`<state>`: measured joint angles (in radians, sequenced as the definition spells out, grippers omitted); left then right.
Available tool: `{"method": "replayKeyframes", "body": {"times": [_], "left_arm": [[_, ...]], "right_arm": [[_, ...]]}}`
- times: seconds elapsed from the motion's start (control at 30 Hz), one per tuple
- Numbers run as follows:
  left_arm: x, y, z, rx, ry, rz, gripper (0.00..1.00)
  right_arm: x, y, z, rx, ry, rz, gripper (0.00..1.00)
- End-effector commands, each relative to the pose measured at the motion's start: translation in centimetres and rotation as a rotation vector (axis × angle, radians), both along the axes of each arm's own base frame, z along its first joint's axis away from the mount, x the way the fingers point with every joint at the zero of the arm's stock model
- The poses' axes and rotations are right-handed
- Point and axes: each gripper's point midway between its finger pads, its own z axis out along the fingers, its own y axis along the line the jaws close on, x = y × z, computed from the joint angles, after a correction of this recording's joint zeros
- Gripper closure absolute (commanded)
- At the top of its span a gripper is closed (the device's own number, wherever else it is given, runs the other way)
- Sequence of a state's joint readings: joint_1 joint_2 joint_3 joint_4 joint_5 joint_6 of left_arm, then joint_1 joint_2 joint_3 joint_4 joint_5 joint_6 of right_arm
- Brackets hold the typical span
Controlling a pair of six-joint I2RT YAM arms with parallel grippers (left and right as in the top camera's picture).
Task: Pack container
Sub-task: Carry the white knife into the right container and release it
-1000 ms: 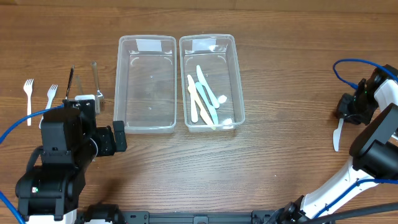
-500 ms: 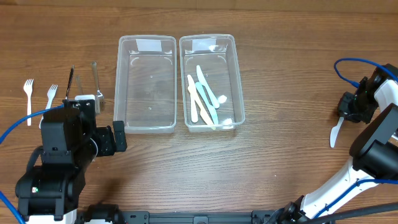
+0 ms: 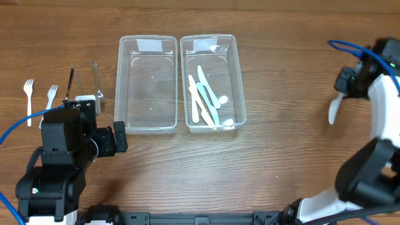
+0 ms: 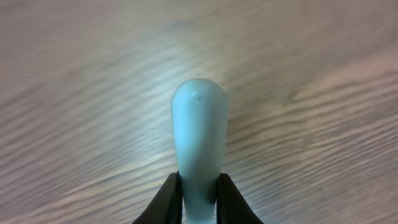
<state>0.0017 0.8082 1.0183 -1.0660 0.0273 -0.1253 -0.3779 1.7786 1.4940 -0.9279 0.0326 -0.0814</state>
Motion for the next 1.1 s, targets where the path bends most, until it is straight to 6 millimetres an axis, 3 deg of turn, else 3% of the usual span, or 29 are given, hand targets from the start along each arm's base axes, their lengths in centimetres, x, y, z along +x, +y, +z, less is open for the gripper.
{"method": "replayKeyframes", "body": {"times": [0.0, 0.13, 0.23, 0.33, 0.37, 0.43, 0.57, 0.67, 0.7, 0.77, 0.83, 0.9, 0.97, 1.0, 1.07], "left_arm": [[0.2, -0.2, 1.0, -0.022, -0.029, 0.0, 0.0], [0.2, -0.4, 1.0, -0.029, -0.028, -0.003, 0.0], [0.2, -0.4, 1.0, -0.03, -0.029, -0.003, 0.0], [0.2, -0.7, 1.0, -0.042, -0.028, -0.015, 0.0], [0.2, -0.8, 1.0, -0.048, -0.028, -0.02, 0.0], [0.1, -0.8, 1.0, -0.047, -0.028, -0.02, 0.0], [0.2, -0.8, 1.0, -0.046, -0.029, -0.019, 0.0], [0.2, -0.8, 1.0, -0.046, -0.028, -0.019, 0.0], [0.2, -0.8, 1.0, -0.046, -0.029, -0.019, 0.0], [0.2, -0.6, 1.0, -0.04, -0.029, -0.016, 0.0], [0.2, -0.6, 1.0, -0.039, -0.029, -0.017, 0.0], [0.2, -0.6, 1.0, -0.039, -0.029, -0.017, 0.0], [0.2, -0.6, 1.0, -0.037, -0.029, -0.016, 0.0], [0.1, -0.6, 1.0, -0.036, -0.026, -0.016, 0.0], [0.1, -0.6, 1.3, -0.037, -0.03, -0.016, 0.0]], "right_arm": [[1.3, 8.0, 6.7, -0.023, -0.135, 0.178, 0.95], [1.1, 20.0, 13.0, 0.038, -0.228, 0.378, 0.96], [0.5, 27.2, 14.3, 0.087, -0.272, 0.509, 0.96], [-0.4, 32.5, 13.4, 0.127, -0.255, 0.594, 0.96], [-0.6, 34.1, 12.2, 0.134, -0.225, 0.62, 0.96], [-0.1, 37.2, 6.9, 0.147, -0.101, 0.663, 0.96], [1.0, 39.5, 0.9, 0.15, 0.004, 0.698, 0.96], [0.9, 40.1, -3.5, 0.136, 0.098, 0.704, 0.96], [0.9, 40.1, -4.2, 0.137, 0.116, 0.703, 0.91], [1.0, 40.1, -4.4, 0.137, 0.115, 0.704, 0.63], [1.3, 40.3, -3.4, 0.141, 0.087, 0.706, 0.53], [1.9, 40.4, -1.4, 0.138, 0.044, 0.706, 0.37], [2.9, 40.4, 3.1, 0.124, -0.051, 0.703, 0.34], [3.3, 40.3, 6.6, 0.118, -0.121, 0.696, 0.32], [3.7, 39.2, 11.7, 0.099, -0.224, 0.665, 0.25]]}}
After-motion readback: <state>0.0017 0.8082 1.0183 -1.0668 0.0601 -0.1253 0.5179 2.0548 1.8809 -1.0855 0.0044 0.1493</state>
